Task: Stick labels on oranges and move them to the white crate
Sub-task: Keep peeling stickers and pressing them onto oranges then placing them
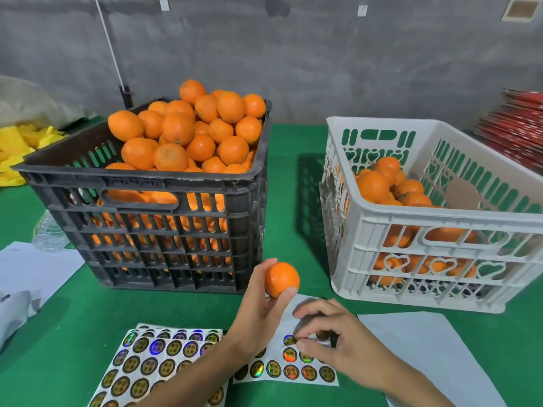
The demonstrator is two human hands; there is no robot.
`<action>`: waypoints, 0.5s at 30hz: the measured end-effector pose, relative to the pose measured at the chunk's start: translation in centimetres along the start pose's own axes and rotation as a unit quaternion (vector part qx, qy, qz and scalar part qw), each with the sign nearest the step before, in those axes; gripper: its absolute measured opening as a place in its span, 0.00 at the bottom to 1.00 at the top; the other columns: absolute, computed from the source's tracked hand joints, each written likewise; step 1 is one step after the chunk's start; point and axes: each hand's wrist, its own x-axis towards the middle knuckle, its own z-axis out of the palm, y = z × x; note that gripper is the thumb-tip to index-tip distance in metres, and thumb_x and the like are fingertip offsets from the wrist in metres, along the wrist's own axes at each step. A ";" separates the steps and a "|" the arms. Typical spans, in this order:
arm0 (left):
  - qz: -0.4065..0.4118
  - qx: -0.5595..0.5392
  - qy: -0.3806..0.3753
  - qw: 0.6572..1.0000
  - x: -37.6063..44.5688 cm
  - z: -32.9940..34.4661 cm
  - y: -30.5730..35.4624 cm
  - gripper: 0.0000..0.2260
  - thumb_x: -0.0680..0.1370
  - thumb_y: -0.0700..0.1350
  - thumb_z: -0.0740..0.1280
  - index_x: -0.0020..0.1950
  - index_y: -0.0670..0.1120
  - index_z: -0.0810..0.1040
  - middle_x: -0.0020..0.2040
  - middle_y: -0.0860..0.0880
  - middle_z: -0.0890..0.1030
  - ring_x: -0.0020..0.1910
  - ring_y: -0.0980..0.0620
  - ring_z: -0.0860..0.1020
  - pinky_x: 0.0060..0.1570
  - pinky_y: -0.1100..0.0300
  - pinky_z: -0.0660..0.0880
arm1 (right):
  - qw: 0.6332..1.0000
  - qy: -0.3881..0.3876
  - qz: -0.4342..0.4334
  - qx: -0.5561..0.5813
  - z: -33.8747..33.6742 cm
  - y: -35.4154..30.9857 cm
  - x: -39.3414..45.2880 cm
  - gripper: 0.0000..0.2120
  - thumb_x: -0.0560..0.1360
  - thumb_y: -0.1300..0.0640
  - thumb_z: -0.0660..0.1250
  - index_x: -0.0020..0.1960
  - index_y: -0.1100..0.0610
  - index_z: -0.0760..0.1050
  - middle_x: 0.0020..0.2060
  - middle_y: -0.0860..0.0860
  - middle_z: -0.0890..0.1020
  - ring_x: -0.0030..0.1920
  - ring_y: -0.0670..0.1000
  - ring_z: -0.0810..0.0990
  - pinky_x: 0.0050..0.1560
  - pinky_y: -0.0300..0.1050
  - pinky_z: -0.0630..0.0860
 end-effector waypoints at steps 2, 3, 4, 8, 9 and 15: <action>0.001 0.003 -0.004 1.000 0.0 -0.1 -0.2 0.24 0.80 0.54 0.70 0.71 0.62 0.63 0.58 0.67 0.73 0.58 0.55 0.79 0.59 0.61 0.77 | 1.000 0.002 0.009 0.017 -0.3 0.0 -0.1 0.05 0.76 0.43 0.74 0.48 0.43 0.85 0.61 0.40 0.78 0.68 0.47 0.72 0.68 0.48 0.68; 0.001 0.003 -0.005 1.000 0.0 -0.1 -0.2 0.24 0.80 0.55 0.70 0.71 0.63 0.63 0.58 0.68 0.72 0.59 0.55 0.79 0.59 0.61 0.77 | 1.000 0.010 0.010 0.017 -0.4 0.1 -0.1 0.04 0.76 0.45 0.74 0.48 0.43 0.86 0.60 0.40 0.79 0.67 0.47 0.73 0.68 0.48 0.68; 0.001 0.004 -0.007 1.000 0.0 -0.1 -0.2 0.24 0.80 0.56 0.70 0.71 0.63 0.62 0.58 0.68 0.72 0.59 0.56 0.79 0.59 0.61 0.77 | 1.000 0.018 0.011 0.014 -0.4 0.1 -0.1 0.03 0.76 0.46 0.74 0.48 0.44 0.86 0.60 0.40 0.80 0.67 0.47 0.73 0.68 0.47 0.68; 0.003 0.009 -0.007 1.000 -0.1 -0.1 -0.4 0.26 0.79 0.58 0.70 0.73 0.62 0.62 0.59 0.68 0.71 0.59 0.56 0.79 0.60 0.57 0.78 | 0.999 0.042 0.012 0.003 -0.3 -0.1 -0.2 0.03 0.78 0.50 0.72 0.46 0.45 0.84 0.56 0.41 0.82 0.63 0.47 0.77 0.64 0.48 0.72; 0.002 0.009 -0.006 1.000 -0.1 -0.1 -0.5 0.26 0.79 0.59 0.70 0.73 0.63 0.61 0.60 0.68 0.70 0.60 0.57 0.79 0.61 0.56 0.78 | 0.997 0.070 0.020 0.018 -0.2 -0.3 -0.2 0.04 0.79 0.51 0.71 0.46 0.45 0.83 0.55 0.41 0.82 0.59 0.47 0.79 0.61 0.50 0.75; 0.003 -0.016 -0.017 1.000 0.3 -0.1 0.9 0.25 0.76 0.62 0.71 0.70 0.65 0.65 0.64 0.67 0.70 0.64 0.58 0.76 0.64 0.55 0.77 | 0.901 0.343 -0.107 -0.243 -0.9 -3.5 2.0 0.01 0.82 0.53 0.67 0.52 0.48 0.75 0.52 0.42 0.76 0.44 0.43 0.78 0.37 0.35 0.74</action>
